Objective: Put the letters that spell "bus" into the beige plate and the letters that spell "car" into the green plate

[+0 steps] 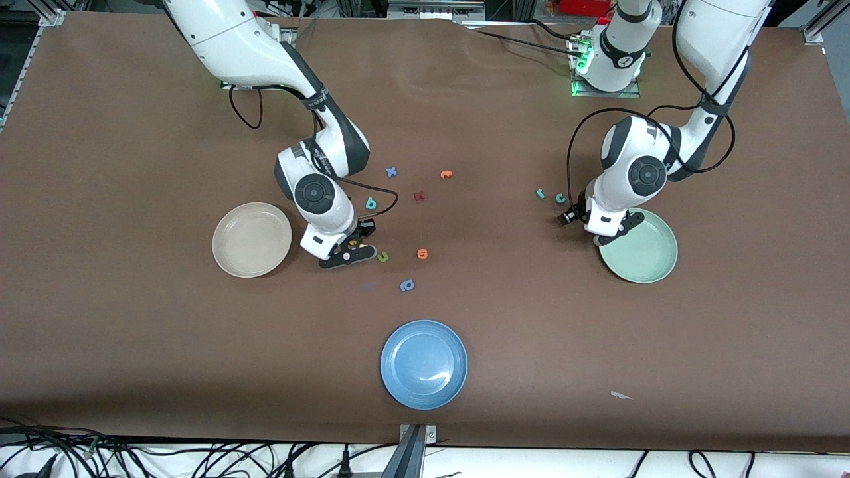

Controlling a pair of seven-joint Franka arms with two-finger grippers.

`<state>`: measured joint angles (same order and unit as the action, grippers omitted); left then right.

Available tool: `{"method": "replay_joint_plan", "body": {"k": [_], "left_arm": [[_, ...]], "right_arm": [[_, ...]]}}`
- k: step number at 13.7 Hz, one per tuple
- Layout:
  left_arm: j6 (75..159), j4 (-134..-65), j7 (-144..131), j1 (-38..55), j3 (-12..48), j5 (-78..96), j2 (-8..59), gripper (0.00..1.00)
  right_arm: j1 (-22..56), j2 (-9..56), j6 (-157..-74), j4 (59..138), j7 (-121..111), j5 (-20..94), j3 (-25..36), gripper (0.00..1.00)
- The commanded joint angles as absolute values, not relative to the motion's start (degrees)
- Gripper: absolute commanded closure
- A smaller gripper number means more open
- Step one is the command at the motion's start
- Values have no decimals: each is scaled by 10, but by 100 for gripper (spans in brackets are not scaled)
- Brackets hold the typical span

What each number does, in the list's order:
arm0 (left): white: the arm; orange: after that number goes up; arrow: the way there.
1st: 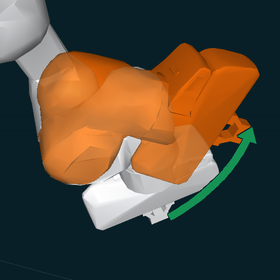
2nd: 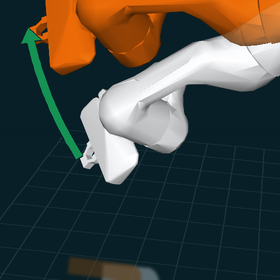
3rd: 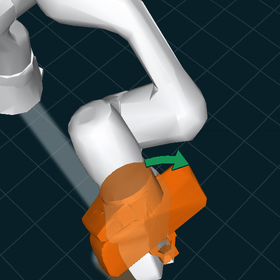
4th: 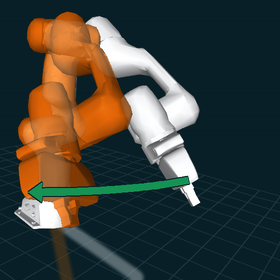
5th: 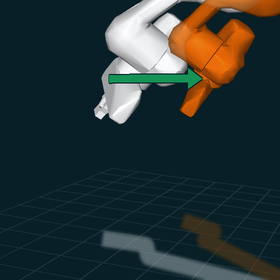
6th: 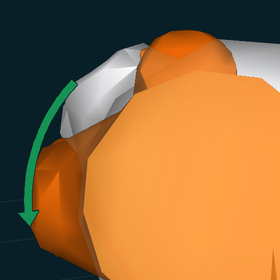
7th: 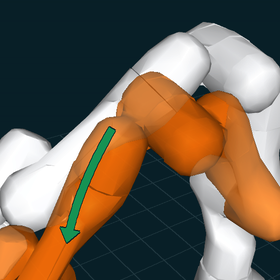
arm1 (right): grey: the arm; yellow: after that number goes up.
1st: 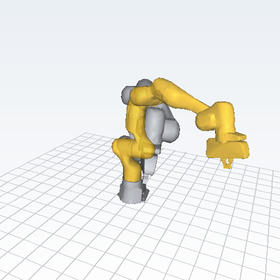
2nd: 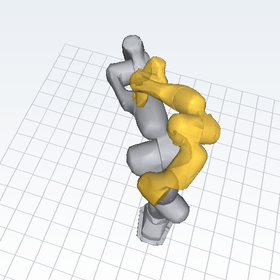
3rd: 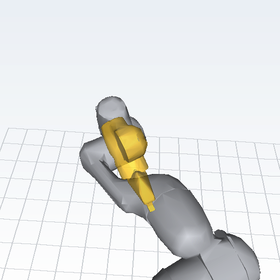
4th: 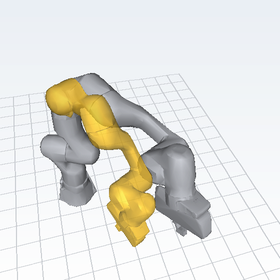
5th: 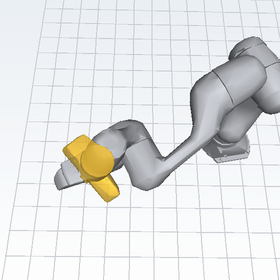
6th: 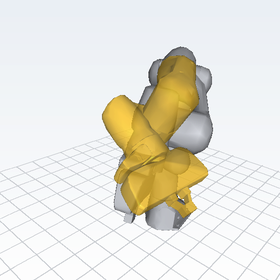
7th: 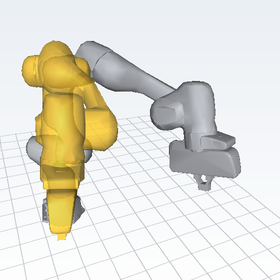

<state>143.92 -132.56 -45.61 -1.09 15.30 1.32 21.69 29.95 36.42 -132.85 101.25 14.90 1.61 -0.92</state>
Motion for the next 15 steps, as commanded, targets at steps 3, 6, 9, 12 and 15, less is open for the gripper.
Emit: {"method": "replay_joint_plan", "body": {"k": [3,6,9,12,15], "left_arm": [[1459,-1328,-453,-10,155,32,227,42],[1459,-1327,-451,-10,155,31,227,67],[1458,-1325,-449,-10,155,31,227,82],[1444,-1315,-440,-10,155,25,216,92],[1347,-1255,-414,-18,154,25,196,96]], "right_arm": [[301,278,-1202,1027,81,18,71,81],[299,261,-1180,1051,-2,22,128,81],[283,261,-1243,1107,-29,25,142,79],[280,271,-1268,1118,-30,25,142,79],[276,279,-1328,1153,-30,25,142,79]]}}
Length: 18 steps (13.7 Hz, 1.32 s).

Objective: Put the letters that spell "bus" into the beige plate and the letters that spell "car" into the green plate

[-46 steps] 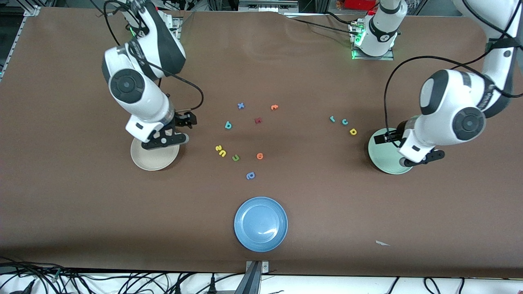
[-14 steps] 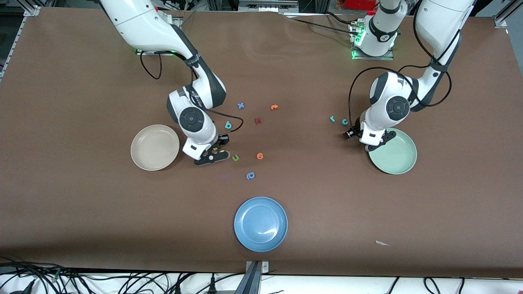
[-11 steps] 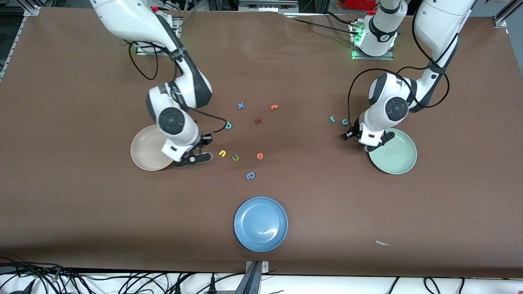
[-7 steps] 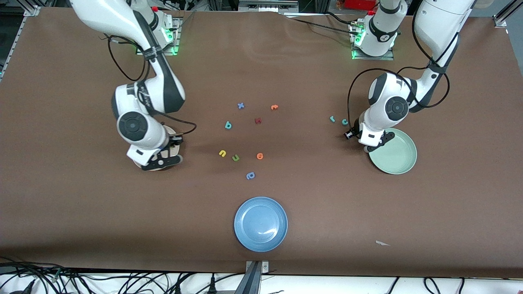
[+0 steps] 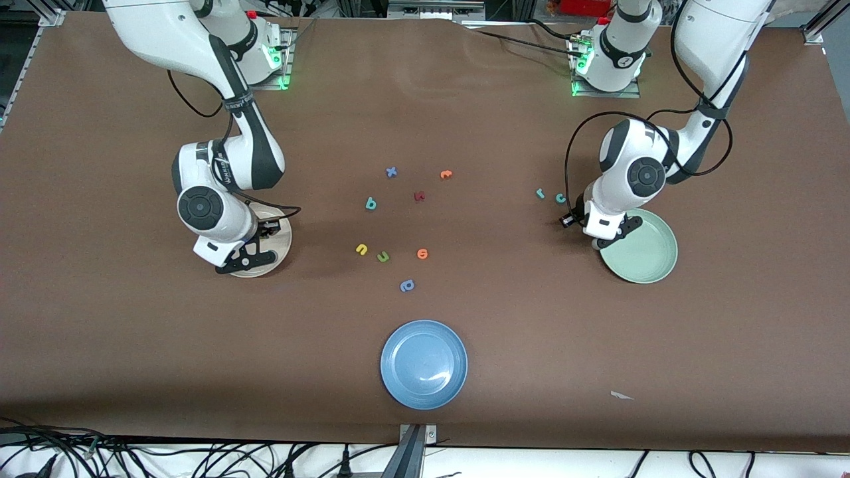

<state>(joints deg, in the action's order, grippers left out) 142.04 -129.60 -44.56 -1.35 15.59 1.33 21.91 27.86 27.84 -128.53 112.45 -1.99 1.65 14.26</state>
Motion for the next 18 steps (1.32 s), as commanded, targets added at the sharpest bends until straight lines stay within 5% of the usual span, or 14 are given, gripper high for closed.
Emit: {"method": "replay_joint_plan", "body": {"k": [1,2,3,4,5,11,15,16,17,18], "left_arm": [[1293,-1221,-401,-22,151,25,195,97],[1243,-1187,-387,-35,151,25,195,98],[1204,-1162,-367,-46,151,25,195,98],[1180,-1148,-338,-59,151,25,196,99],[1175,-1145,-301,-78,150,25,197,99],[1193,-1135,-223,-138,149,-72,250,99],[1210,-1132,-230,-137,149,-68,275,94],[1215,-1132,-231,-137,149,-68,282,87],[1215,-1133,-232,-138,149,-67,284,70],[1215,-1132,-236,-139,149,-65,283,38]], "right_arm": [[276,280,-1352,1167,-29,25,142,78],[276,281,-1358,1170,-29,24,142,76],[275,279,-1355,1166,-28,25,142,54],[276,274,-1353,1163,-23,25,142,20],[276,273,-1353,1160,-23,25,142,1],[287,273,-1204,1026,37,36,140,1],[323,293,-1202,991,173,83,139,2],[339,310,-1202,970,217,85,139,3],[358,326,-1203,954,266,84,139,4],[379,339,-1207,950,320,84,139,7]]}}
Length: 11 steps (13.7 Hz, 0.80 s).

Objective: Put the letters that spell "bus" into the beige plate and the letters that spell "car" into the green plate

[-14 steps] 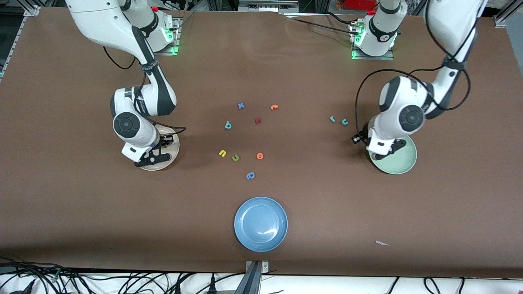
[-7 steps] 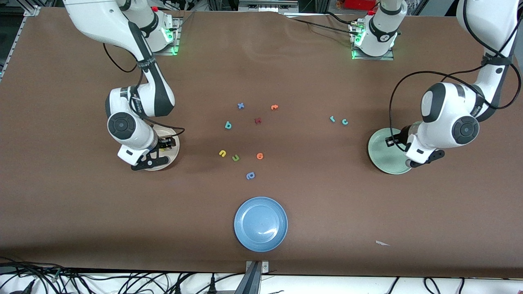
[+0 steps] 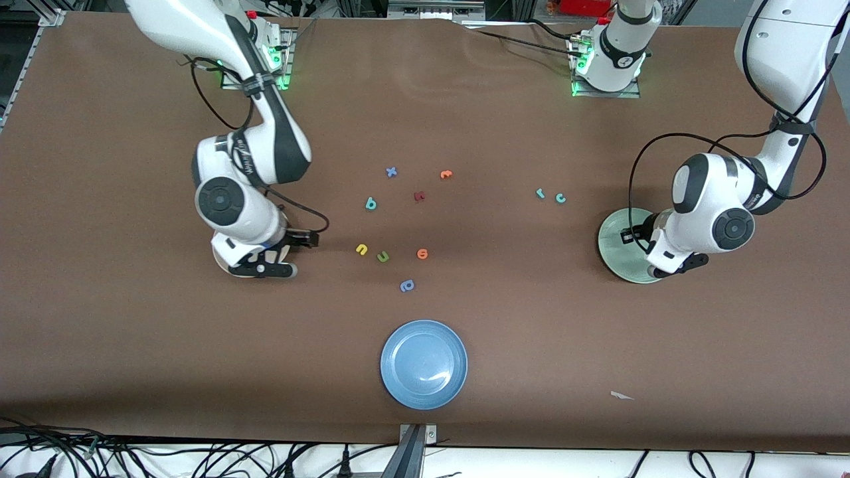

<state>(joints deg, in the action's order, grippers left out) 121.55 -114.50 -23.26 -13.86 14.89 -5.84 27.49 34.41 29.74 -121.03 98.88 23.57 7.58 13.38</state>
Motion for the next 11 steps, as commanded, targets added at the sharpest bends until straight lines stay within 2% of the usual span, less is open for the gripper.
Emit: {"method": "replay_joint_plan", "body": {"k": [1,2,4,5,6,8,9,11], "left_arm": [[1213,-1132,-242,-139,150,-65,280,14],[1209,-1132,-252,-139,152,-65,275,0],[1191,-1134,-275,-135,160,-64,258,0],[1178,-1133,-288,-137,178,-64,253,0],[1177,-1136,-307,-139,192,-64,244,0],[1180,-1141,-377,-139,220,-38,243,0],[1184,-1146,-401,-139,228,-26,243,1],[1188,-1157,-444,-139,251,-12,238,4]], "right_arm": [[394,351,-1218,947,370,84,140,8],[406,358,-1244,947,419,84,140,9],[423,381,-1292,948,499,84,139,14],[431,393,-1311,948,525,85,139,21],[439,401,-1327,948,551,85,139,23],[440,406,-1331,949,559,85,139,26],[440,408,-1332,949,564,87,139,33],[442,417,-1342,948,584,91,139,36]]}}
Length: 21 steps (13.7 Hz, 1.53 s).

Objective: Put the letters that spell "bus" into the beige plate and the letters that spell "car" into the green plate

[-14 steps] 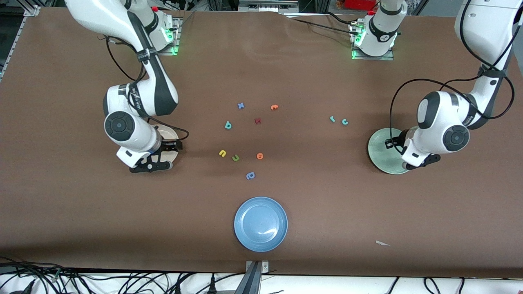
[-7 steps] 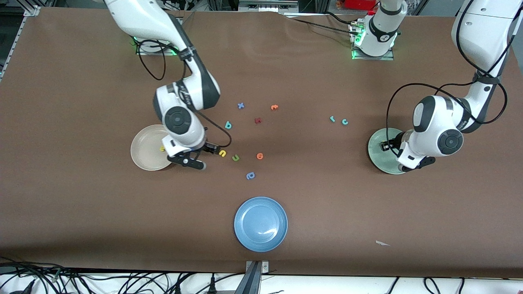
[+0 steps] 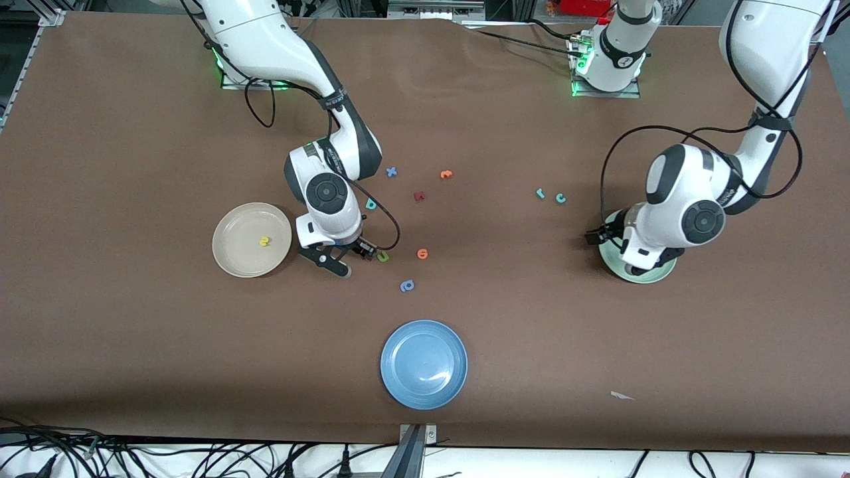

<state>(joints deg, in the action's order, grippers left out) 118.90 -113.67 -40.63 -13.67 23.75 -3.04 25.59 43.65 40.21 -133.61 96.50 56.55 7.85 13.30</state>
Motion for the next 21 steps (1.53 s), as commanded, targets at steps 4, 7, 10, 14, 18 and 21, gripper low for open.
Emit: {"method": "replay_joint_plan", "body": {"k": [4,7,10,14,18,21], "left_arm": [[1339,-1271,-508,-139,279,-12,206,6],[1391,-1327,-521,-128,280,-13,203,9],[1398,-1350,-526,-124,289,-13,203,11],[1411,-1369,-533,-127,296,-13,199,17],[1447,-1394,-532,-127,297,-13,192,19],[1446,-1397,-533,-127,300,-13,192,29]], "right_arm": [[453,422,-1352,952,583,131,139,38],[458,426,-1359,954,583,131,139,38],[461,430,-1359,955,581,130,139,47],[461,430,-1361,956,577,129,140,51],[459,429,-1361,956,575,121,141,51],[458,429,-1365,956,573,121,142,51]]}}
